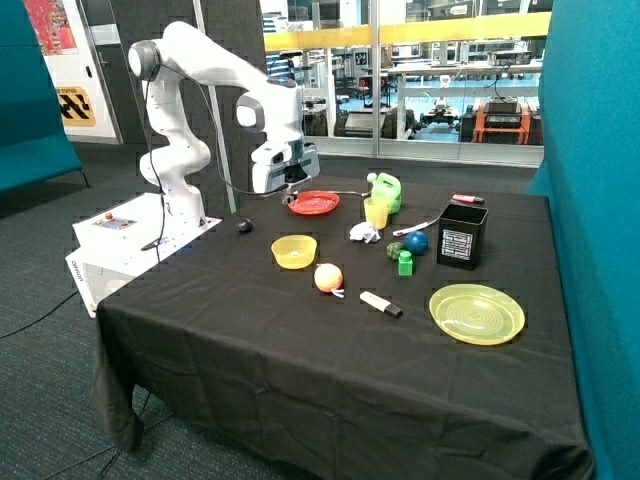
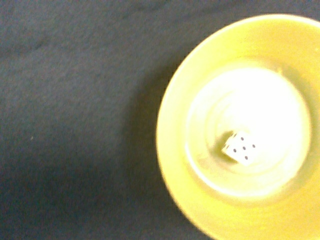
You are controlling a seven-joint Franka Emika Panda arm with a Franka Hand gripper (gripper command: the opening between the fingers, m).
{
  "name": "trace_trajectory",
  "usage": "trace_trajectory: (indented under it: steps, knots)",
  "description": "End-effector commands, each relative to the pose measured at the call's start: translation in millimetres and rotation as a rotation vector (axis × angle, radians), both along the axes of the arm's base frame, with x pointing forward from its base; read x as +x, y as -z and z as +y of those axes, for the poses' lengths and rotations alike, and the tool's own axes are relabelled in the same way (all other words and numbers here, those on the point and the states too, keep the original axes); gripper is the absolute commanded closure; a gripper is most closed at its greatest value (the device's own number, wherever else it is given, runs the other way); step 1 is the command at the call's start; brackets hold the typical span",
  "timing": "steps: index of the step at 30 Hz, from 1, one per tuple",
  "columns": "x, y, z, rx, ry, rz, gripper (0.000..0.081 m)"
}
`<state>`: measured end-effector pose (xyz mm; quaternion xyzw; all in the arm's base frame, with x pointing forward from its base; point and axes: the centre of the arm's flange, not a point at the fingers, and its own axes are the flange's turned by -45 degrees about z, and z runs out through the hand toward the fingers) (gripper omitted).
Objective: Roll the dices in the bowl
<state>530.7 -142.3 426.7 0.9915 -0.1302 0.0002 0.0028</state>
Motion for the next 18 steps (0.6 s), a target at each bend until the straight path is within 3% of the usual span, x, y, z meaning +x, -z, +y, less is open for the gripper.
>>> trace_trajectory:
  steps: [1,15,16,18]
  knots:
    - [15.5,-12.0,-22.3,0.0055,0.038,-0.0005,0.0808]
    - [14.3,-12.2,-20.1,0.0055,0.014,-0.0004,0.0808]
    - [13.5,-11.9,-19.6,0.0055,0.009,-0.0004,0.0772]
    - [12.3,-12.2,-18.1,0.0055,0.002,-0.0004,0.0562]
